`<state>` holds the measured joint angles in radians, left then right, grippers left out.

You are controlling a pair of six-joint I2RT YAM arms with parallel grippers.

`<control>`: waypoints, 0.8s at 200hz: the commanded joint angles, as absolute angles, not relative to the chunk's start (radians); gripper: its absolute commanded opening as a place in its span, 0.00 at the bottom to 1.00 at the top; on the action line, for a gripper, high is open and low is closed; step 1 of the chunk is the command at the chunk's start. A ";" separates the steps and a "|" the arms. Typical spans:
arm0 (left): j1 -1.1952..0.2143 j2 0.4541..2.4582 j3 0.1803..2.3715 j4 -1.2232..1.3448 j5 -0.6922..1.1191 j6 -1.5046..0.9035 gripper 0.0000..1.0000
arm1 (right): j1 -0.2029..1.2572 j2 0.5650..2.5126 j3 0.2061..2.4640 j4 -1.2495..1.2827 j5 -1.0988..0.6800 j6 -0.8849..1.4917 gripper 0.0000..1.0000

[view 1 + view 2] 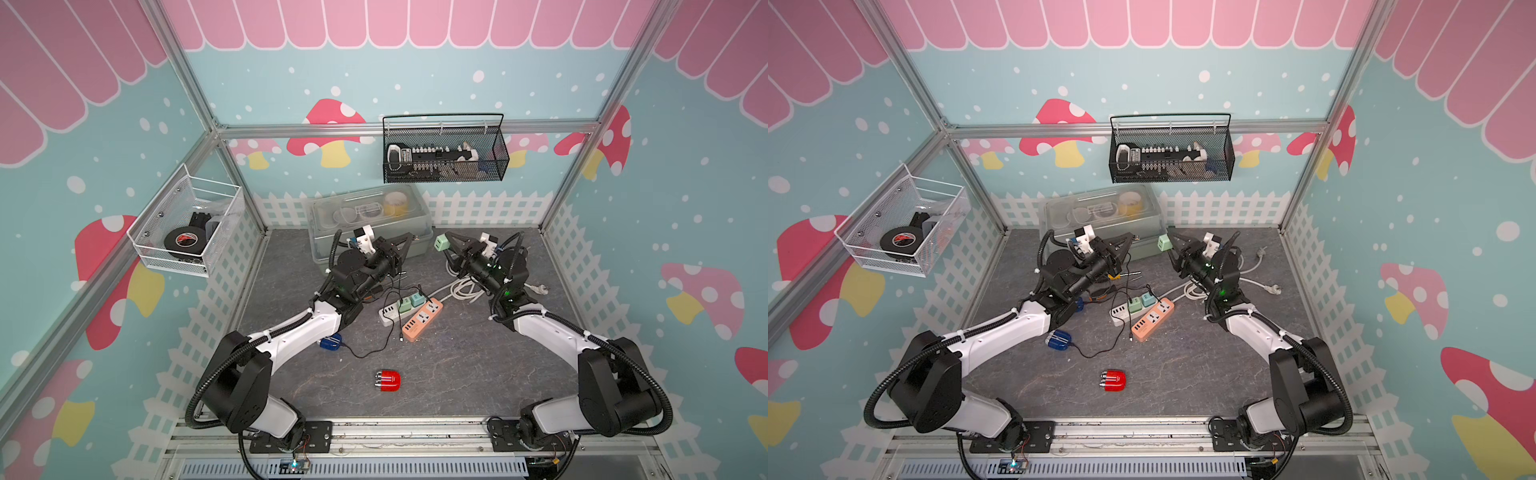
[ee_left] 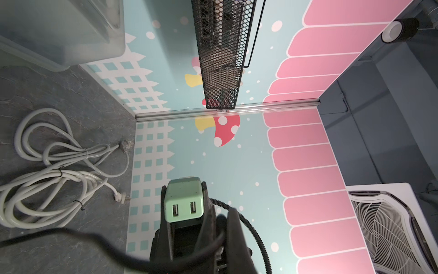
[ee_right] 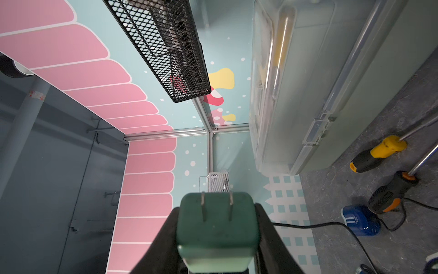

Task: Charge the electric shaver
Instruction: Insert the charging cable into the plug.

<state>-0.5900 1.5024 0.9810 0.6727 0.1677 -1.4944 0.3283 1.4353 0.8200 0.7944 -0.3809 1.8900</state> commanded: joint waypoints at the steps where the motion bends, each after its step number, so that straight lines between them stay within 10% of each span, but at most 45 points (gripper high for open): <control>1: -0.594 1.495 0.974 0.741 0.154 -1.439 0.00 | 0.332 1.443 0.826 0.871 -0.397 1.893 0.01; 97: -0.648 1.335 1.080 -0.010 0.285 -0.482 0.00 | 0.226 1.340 1.115 -0.537 -0.766 1.465 0.00; 160: -0.794 1.318 0.945 -0.002 0.258 -0.211 0.00 | 0.228 1.478 1.134 -0.996 -1.011 1.205 0.00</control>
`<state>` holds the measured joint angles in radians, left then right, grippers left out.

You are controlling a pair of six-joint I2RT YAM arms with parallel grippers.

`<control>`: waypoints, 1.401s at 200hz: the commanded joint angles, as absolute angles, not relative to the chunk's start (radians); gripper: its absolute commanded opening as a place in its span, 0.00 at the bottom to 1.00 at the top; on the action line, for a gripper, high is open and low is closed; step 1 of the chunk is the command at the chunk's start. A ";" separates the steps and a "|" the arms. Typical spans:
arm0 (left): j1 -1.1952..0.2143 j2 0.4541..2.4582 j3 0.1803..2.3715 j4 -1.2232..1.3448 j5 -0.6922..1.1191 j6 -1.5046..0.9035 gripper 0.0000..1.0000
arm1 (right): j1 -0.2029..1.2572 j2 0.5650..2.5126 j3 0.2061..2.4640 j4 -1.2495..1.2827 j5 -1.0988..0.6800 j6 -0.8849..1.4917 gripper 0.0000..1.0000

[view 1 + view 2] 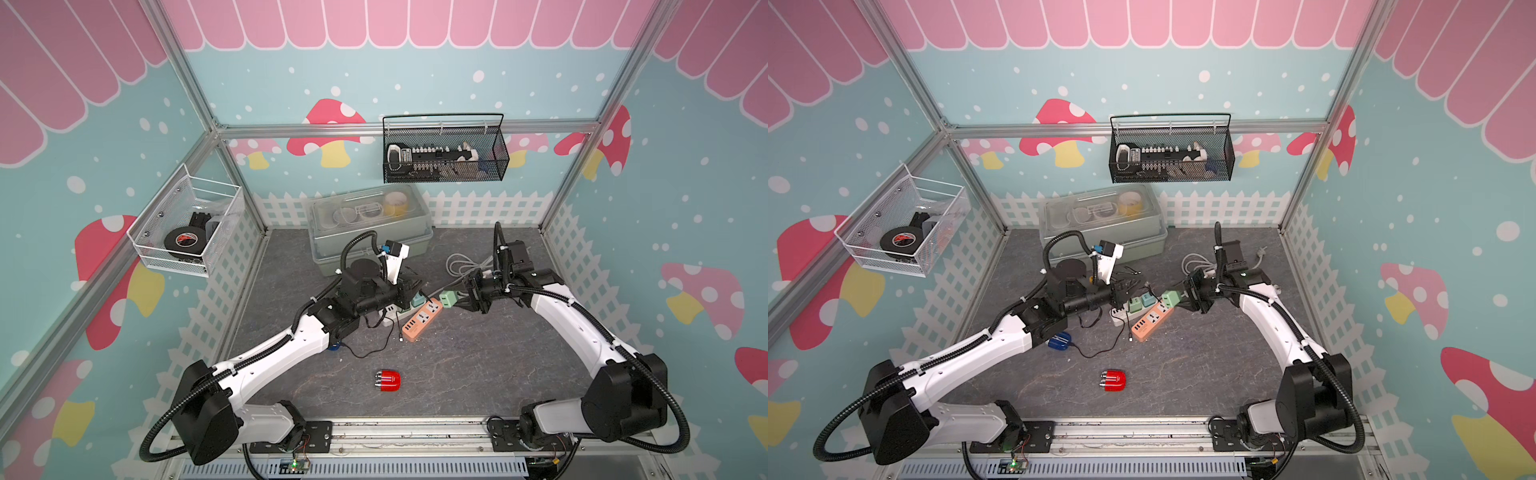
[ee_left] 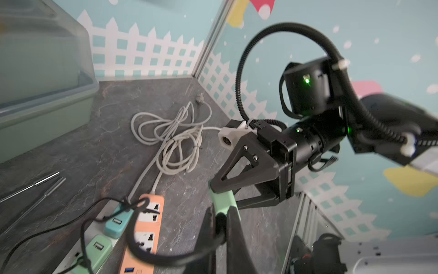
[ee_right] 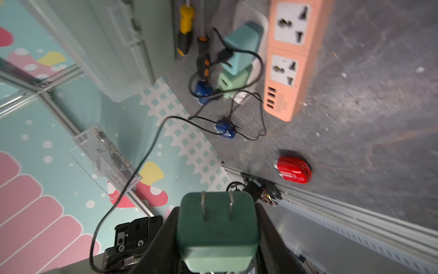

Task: Charge the electric shaver
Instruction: Insert the charging cable into the plug.

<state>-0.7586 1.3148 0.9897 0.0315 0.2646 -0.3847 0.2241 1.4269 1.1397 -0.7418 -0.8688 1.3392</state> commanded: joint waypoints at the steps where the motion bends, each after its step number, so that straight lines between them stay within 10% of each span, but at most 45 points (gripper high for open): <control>1: -0.796 1.318 0.943 -0.001 0.259 -0.208 0.00 | 0.227 1.480 1.135 -1.000 -1.012 1.202 0.00; 280: -0.969 1.265 0.637 0.446 0.135 -0.116 0.00 | 0.288 1.829 1.305 -1.496 -1.110 0.871 0.00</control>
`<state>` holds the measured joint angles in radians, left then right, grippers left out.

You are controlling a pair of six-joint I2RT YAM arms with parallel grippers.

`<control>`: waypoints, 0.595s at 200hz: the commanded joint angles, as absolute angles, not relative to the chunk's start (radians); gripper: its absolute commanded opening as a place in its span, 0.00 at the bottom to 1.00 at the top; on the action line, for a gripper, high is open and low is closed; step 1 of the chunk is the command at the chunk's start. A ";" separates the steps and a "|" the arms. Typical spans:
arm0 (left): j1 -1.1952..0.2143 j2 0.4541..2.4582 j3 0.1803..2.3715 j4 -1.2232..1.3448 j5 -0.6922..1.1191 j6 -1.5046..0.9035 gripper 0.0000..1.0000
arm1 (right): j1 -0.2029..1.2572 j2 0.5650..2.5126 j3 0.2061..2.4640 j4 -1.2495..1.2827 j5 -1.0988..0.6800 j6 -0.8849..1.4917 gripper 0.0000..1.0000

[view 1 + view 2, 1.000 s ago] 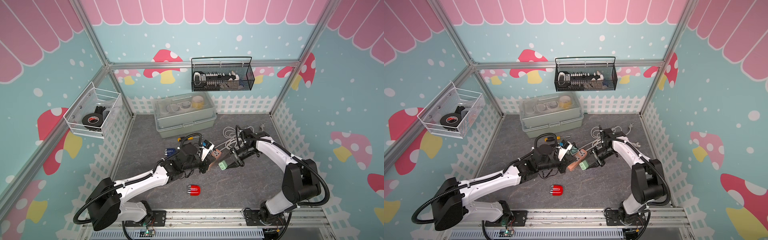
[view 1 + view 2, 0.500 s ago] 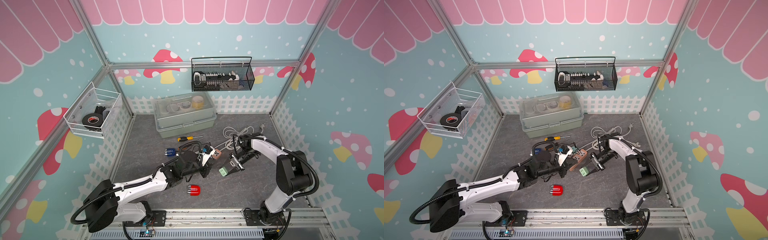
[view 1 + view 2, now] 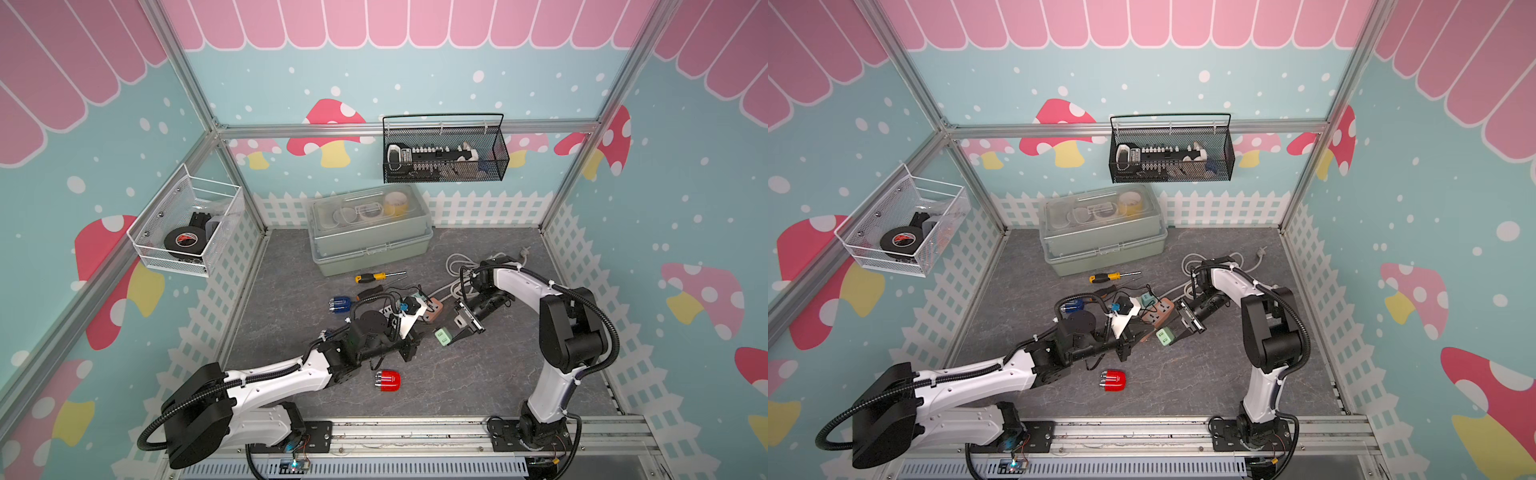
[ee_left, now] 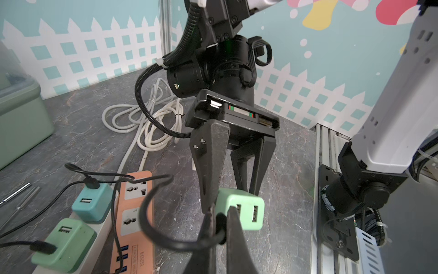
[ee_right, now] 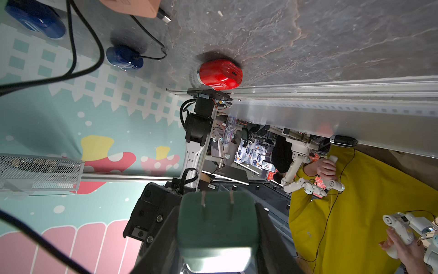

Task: Charge the electric shaver
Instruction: Insert the charging cable into the plug.

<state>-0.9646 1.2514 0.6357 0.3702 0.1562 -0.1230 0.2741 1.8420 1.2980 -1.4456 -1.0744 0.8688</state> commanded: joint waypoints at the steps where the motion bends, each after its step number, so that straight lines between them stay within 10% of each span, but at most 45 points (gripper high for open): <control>1: -0.969 1.265 0.636 0.447 0.135 -0.116 0.00 | 0.288 1.829 1.304 -1.496 -1.110 0.872 0.00; 119: -0.992 1.238 0.585 0.516 0.068 -0.065 0.00 | 0.293 1.946 1.449 -1.697 -1.140 0.732 0.00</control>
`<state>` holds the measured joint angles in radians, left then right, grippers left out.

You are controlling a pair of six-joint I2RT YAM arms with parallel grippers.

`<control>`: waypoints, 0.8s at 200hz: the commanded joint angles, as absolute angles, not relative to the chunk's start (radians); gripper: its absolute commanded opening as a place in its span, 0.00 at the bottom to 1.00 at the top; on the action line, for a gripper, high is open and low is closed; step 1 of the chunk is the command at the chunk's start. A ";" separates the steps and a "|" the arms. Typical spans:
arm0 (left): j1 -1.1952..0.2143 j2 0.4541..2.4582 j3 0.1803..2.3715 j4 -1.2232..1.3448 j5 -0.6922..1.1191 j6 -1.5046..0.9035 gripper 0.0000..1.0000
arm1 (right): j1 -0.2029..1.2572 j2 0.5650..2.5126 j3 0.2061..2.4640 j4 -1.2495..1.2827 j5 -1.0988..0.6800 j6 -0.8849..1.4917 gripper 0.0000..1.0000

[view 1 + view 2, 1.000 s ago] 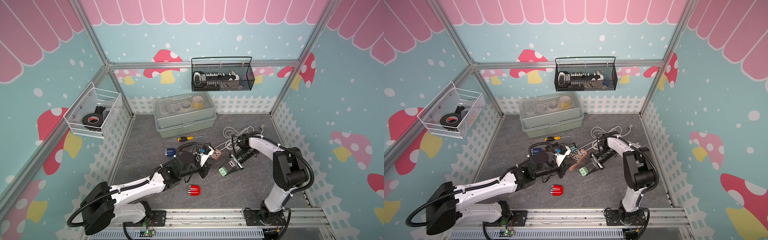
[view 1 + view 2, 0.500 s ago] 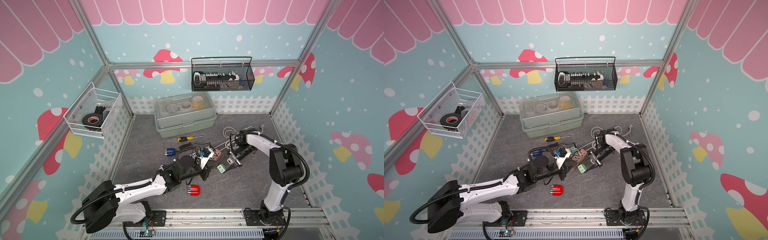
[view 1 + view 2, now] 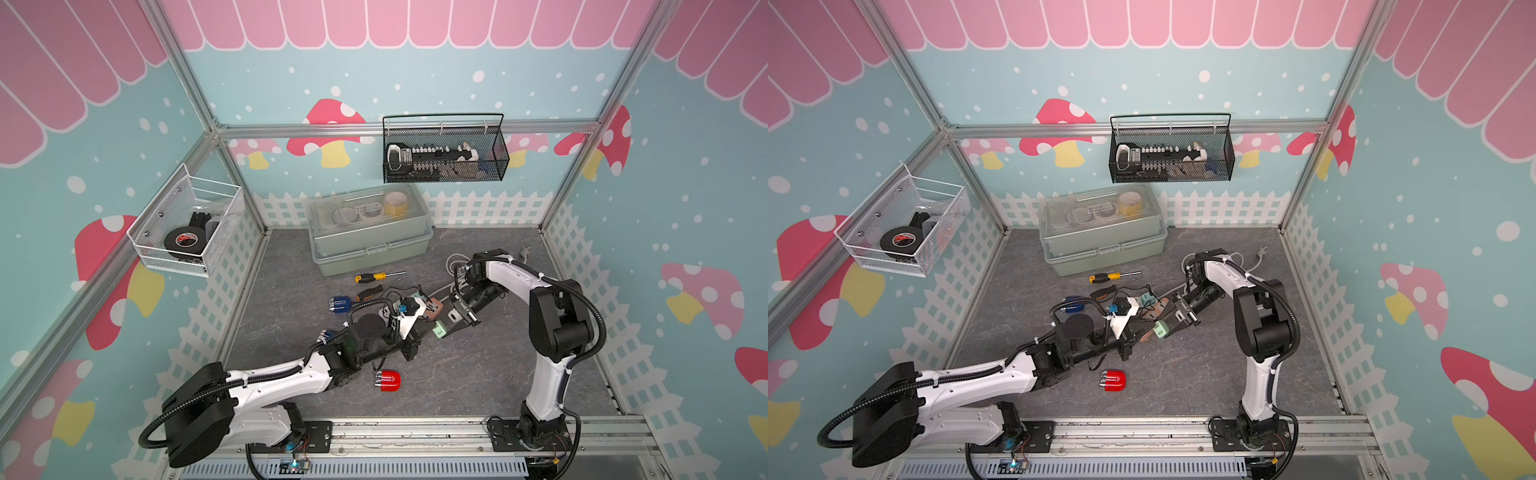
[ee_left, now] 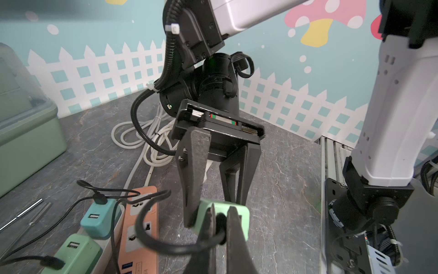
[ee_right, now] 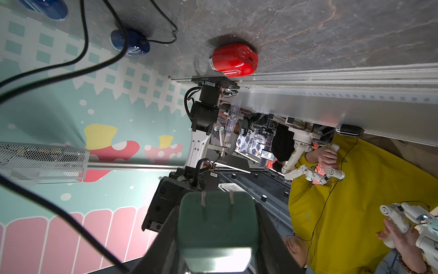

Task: Charge the electric shaver
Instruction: Insert the charging cable into the plug.

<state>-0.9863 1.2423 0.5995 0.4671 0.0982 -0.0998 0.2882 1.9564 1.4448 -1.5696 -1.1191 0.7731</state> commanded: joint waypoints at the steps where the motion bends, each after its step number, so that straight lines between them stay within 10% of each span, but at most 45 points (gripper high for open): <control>1: -0.992 1.238 0.586 0.516 0.069 -0.065 0.00 | 0.293 1.946 1.447 -1.697 -1.139 0.733 0.00; 160: -1.003 1.294 0.612 0.474 0.041 0.014 0.00 | 0.314 1.965 1.472 -1.697 -1.193 0.735 0.00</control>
<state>-0.9985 1.2701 0.6014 0.5087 0.0635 -0.0254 0.3019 1.9743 1.4513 -1.5967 -1.1297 0.7517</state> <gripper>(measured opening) 0.054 0.396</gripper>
